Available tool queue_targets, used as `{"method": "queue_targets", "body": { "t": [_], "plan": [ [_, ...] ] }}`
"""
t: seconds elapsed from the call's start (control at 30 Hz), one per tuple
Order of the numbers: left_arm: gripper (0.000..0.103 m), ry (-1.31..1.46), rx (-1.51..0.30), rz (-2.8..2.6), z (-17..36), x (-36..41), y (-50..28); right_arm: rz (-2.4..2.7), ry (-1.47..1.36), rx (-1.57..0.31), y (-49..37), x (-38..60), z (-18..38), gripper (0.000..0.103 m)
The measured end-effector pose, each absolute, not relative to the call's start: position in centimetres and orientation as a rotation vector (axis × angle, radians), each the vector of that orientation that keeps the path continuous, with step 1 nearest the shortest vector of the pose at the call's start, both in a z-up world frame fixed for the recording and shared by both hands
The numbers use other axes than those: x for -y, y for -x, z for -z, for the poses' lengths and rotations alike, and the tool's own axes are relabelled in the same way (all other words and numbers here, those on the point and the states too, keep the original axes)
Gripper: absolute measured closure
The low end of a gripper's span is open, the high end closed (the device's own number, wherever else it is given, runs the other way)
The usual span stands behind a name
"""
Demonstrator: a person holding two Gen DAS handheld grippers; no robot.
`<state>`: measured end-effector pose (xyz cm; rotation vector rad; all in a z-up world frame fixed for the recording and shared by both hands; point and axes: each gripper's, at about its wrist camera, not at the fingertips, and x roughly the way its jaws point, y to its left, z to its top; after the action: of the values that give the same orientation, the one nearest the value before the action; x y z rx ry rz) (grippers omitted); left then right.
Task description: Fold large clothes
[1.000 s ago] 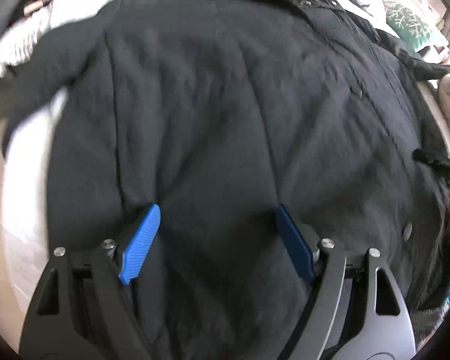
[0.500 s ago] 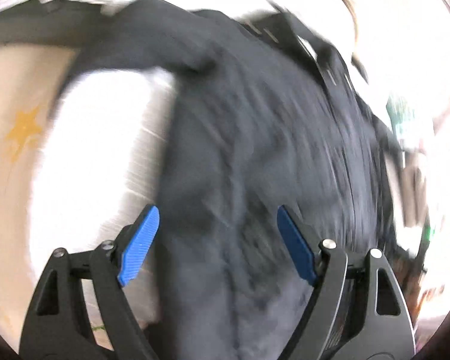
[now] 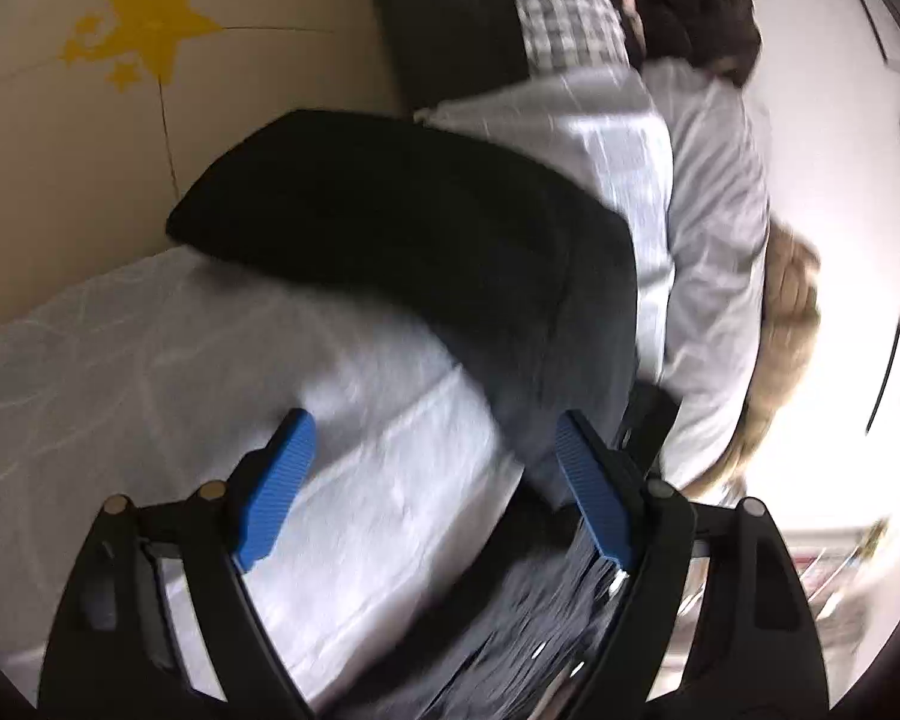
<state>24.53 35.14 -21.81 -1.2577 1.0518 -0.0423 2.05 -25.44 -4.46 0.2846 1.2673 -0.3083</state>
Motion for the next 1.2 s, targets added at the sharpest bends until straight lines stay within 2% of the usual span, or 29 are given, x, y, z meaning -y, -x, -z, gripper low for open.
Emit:
{"method": "queue_targets", "body": {
  "t": [0.13,0.23,0.37,0.43,0.47,0.5,0.57,0.63,0.87,0.97,1.1,1.2],
  "plan": [
    [0.021,1.322,-0.941,-0.048,22.5,-36.0,-26.2,0.298,-0.255,-1.27,-3.0,24.3,4.3,0.018],
    [0.021,1.393,-0.923,-0.106,23.9,-36.5,-27.3,0.289,-0.243,-1.273,-3.5,23.5,4.1,0.018],
    [0.029,1.479,-0.91,-0.204,26.0,-37.5,-27.9,0.274,-0.24,-1.278,-3.9,22.8,4.2,0.018],
    [0.041,1.542,-0.905,-0.252,27.5,-37.8,-28.1,0.27,-0.236,-1.28,-4.0,22.6,4.3,0.018],
    [0.057,1.587,-0.896,-0.273,28.5,-38.1,-27.9,0.266,-0.236,-1.282,-4.1,22.5,4.4,0.018],
    [0.08,1.639,-0.866,-0.291,29.3,-38.4,-27.6,0.262,-0.235,-1.283,-4.1,22.4,4.5,0.018],
    [0.091,1.652,-0.791,-0.313,28.9,-38.9,-26.7,0.258,-0.227,-1.279,-4.2,22.2,4.3,0.018],
    [0.093,1.551,-0.722,-0.324,26.6,-39.0,-26.4,0.258,-0.213,-1.267,-4.2,22.2,4.0,0.018],
    [0.094,1.075,-0.464,-0.219,13.0,-35.9,-25.2,0.259,-0.222,-1.232,-3.9,22.9,3.1,0.018],
    [0.094,0.854,-0.377,-0.104,6.6,-31.8,-24.7,0.25,-0.252,-1.213,-3.7,23.4,3.0,0.018],
    [0.094,0.594,-0.337,0.076,1.1,-24.4,-24.2,0.228,-0.303,-1.204,-3.6,23.8,3.3,0.018],
    [0.094,0.401,-0.355,0.234,-1.1,-17.3,-23.8,0.216,-0.315,-1.193,-3.8,23.9,3.3,0.018]
  ]
}}
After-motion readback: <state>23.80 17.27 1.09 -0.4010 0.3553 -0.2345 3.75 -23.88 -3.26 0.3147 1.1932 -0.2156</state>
